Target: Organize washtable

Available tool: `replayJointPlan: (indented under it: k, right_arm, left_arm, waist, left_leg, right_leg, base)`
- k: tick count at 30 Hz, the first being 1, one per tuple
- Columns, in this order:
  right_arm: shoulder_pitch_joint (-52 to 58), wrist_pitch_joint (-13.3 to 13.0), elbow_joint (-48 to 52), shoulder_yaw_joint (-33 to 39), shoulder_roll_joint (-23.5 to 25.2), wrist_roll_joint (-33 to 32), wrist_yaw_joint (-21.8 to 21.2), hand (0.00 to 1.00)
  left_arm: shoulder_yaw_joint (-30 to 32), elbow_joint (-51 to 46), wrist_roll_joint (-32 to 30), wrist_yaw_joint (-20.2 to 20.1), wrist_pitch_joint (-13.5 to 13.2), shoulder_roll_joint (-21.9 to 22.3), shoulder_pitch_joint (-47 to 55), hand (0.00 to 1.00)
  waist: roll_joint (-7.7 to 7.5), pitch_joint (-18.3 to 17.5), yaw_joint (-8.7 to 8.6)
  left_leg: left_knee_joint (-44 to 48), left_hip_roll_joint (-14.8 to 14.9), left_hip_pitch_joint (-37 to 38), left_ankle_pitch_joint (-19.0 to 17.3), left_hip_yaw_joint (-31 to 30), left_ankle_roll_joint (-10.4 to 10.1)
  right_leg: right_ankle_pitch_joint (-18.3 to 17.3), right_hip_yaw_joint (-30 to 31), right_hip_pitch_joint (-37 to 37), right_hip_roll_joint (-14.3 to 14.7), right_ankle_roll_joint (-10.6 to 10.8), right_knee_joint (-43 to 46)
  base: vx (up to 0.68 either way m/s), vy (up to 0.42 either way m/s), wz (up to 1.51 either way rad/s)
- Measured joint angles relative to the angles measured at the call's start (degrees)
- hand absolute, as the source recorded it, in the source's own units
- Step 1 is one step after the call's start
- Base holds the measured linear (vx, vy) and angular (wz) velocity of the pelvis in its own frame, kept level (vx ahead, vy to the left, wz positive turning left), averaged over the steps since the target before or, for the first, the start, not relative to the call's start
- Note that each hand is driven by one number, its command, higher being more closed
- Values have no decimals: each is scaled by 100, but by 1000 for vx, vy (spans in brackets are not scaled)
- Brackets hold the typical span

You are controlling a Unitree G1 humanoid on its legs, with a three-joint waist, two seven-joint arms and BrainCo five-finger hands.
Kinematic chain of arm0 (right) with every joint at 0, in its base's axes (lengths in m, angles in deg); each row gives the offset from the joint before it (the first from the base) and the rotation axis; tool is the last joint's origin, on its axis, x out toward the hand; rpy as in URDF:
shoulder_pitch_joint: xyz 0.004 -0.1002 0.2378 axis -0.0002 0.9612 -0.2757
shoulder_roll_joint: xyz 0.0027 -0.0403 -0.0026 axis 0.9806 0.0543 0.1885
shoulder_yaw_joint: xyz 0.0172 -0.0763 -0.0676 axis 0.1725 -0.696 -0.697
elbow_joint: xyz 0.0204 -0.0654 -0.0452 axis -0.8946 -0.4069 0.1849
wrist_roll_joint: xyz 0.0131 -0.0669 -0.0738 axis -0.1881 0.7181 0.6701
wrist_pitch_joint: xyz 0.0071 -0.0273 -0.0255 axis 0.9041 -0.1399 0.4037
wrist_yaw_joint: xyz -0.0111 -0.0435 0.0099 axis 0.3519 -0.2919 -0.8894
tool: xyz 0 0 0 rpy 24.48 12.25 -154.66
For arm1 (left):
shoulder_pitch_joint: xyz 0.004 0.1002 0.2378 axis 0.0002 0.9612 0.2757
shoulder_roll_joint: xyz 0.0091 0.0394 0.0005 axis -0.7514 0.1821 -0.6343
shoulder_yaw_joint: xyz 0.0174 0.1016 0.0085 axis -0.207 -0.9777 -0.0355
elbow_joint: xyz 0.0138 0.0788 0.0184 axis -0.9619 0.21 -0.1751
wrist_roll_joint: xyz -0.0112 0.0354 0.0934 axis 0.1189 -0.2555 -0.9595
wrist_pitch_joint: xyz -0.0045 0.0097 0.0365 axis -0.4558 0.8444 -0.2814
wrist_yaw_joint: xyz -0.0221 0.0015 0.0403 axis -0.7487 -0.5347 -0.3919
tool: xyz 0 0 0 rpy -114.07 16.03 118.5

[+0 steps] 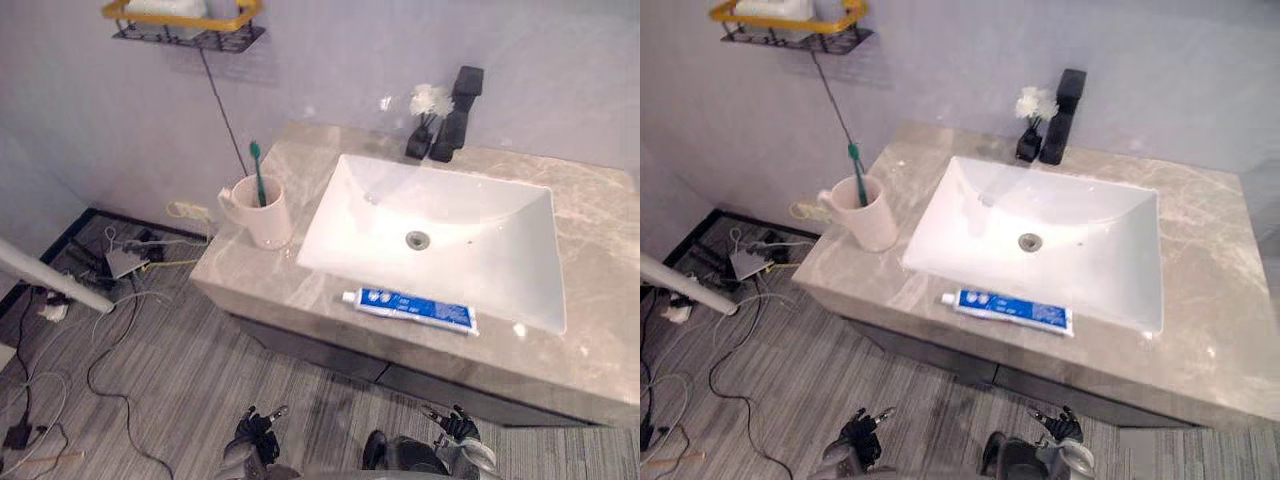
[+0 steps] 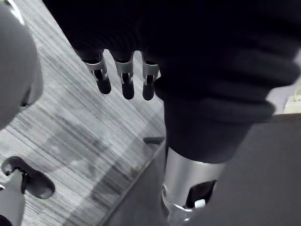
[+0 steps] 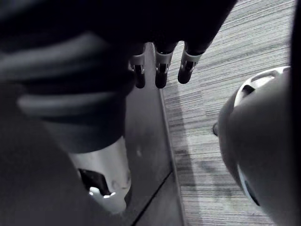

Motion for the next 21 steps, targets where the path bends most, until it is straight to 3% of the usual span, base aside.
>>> replayJointPlan:
  k: [2,4,5,6,9,12,21]
  right_arm:
    - [-15,3,-93,-7,-23,0,13,0]
    - [-55,-8,-127,-14,-13,1,14,0]
    - [-59,-9,-158,-18,-17,5,14,0]
    - [-57,-16,-154,-36,-37,11,13,0]
    - [104,-12,-153,-130,14,17,7,0]
    - [238,-5,-170,-125,95,18,9,0]
    - [407,9,-207,8,-27,59,10,0]
  left_arm:
    - [10,-84,2,9,-10,2,26,0]
    - [6,-130,5,21,-13,1,25,0]
    - [1,-128,9,25,-14,2,26,0]
    - [-37,-109,16,24,-13,52,46,0]
    - [-40,-109,21,33,-29,-42,40,0]
    - [-10,-78,19,91,30,-122,45,0]
    - [14,58,-34,121,108,-104,191,0]
  waist:
    - [-16,-10,27]
    - [-23,-11,41]
    - [-20,-15,46]
    - [37,-34,47]
    - [-228,-170,13]
    - [-352,-251,29]
    - [-163,-362,2]
  left_leg:
    - [-423,-91,-243,-153,-104,83]
    - [-1442,-368,-504,-237,-624,71]
    - [-1786,-468,-506,-198,-802,77]
    - [-2343,-600,-509,179,-1138,-45]
    - [-2569,-848,-267,123,-1014,-49]
    - [-2719,-994,-145,104,-837,10]
    - [-3189,-1068,259,191,-501,54]
  right_leg:
    - [18,252,101,-1,30,-73]
    - [68,632,149,-42,133,-86]
    - [75,722,158,-51,196,-82]
    - [28,886,170,-23,391,-58]
    - [72,1112,198,-254,620,-140]
    - [157,1231,233,-386,758,-302]
    - [370,1551,347,-405,842,-662]
  base:
    - [169,86,-65]
    - [178,220,-84]
    - [126,248,-91]
    - [89,207,-74]
    - [95,200,-34]
    - [23,165,-18]
    - [-21,38,-21]
